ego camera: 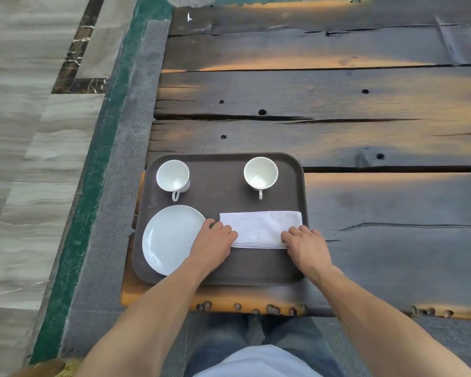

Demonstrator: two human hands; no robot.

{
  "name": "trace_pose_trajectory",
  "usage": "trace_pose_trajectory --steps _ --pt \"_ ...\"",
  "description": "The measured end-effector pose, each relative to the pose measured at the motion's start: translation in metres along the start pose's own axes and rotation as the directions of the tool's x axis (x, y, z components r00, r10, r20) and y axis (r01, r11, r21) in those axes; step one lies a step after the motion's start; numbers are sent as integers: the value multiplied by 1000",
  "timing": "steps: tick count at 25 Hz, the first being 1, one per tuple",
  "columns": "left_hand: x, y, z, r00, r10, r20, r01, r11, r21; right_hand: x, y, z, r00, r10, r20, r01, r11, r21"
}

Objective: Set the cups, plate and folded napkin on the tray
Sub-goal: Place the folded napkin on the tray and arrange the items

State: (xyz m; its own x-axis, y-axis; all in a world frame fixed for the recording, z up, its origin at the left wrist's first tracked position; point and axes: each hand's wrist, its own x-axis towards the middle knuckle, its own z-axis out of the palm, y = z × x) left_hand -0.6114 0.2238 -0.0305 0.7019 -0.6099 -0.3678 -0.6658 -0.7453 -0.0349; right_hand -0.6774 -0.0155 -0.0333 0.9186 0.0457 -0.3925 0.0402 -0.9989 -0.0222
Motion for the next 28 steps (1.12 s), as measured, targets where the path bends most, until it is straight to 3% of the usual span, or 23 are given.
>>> trace_pose_trajectory --steps 16,19,24,28 --pt "-29 5 -1 996 70 -62 -68 997 30 -21 -16 8 999 10 32 -12 998 57" --pt "-31 6 -1 995 47 -92 -46 999 15 -22 -15 7 999 -5 45 2 998 70" --pt "-30 3 4 1000 11 -17 -12 998 -57 -20 -13 2 999 -31 28 28 991 130" --pt "-16 -7 1 996 -74 -45 68 989 -131 -7 -5 -5 999 6 -47 -1 995 98"
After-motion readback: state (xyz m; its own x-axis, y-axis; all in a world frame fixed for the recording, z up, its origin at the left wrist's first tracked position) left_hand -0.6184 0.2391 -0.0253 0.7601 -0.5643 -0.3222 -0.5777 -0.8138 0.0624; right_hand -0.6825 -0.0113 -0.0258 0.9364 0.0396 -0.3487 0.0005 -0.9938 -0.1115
